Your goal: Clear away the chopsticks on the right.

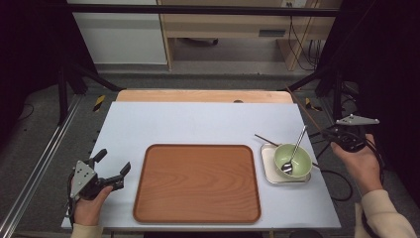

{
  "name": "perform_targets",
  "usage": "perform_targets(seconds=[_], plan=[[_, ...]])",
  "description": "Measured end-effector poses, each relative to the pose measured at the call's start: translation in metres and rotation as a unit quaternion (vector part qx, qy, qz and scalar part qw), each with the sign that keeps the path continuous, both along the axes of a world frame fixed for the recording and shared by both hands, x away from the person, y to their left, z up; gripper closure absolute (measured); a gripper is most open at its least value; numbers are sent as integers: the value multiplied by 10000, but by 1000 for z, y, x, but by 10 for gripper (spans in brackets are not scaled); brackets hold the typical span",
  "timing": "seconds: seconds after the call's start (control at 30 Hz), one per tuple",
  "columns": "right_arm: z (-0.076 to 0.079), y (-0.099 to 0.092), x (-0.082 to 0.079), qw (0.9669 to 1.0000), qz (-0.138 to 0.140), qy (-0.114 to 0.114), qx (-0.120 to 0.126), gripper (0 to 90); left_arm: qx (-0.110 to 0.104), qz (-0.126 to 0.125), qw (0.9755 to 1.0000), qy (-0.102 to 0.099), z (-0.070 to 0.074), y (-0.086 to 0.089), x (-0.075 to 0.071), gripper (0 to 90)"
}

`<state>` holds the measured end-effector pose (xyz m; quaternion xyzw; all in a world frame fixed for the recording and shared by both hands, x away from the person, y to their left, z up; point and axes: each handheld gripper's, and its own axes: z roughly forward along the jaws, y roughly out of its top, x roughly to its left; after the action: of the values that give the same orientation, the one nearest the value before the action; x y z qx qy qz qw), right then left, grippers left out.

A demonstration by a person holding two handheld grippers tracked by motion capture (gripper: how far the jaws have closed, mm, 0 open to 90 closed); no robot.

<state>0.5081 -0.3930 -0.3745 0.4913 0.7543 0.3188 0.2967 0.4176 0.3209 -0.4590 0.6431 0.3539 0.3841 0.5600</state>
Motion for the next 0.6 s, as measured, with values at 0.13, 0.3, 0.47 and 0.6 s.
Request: perform_targets(seconds=[0.13,0.3,0.47,0.6], plan=[[19,13,-2,9996,-14,-249,88,849,-21,-4,10000,0,-1,1,0,60],[34,43,-7,9991,195,-336,144,848,-53,-7,10000,22,-2,1,2,58],[38,75,-13,9985,398,-317,205,849,-76,41,10000,46,-4,2,0,58],[34,104,-22,9977,563,-244,287,849,-52,91,9999,44,-5,4,-3,58]])
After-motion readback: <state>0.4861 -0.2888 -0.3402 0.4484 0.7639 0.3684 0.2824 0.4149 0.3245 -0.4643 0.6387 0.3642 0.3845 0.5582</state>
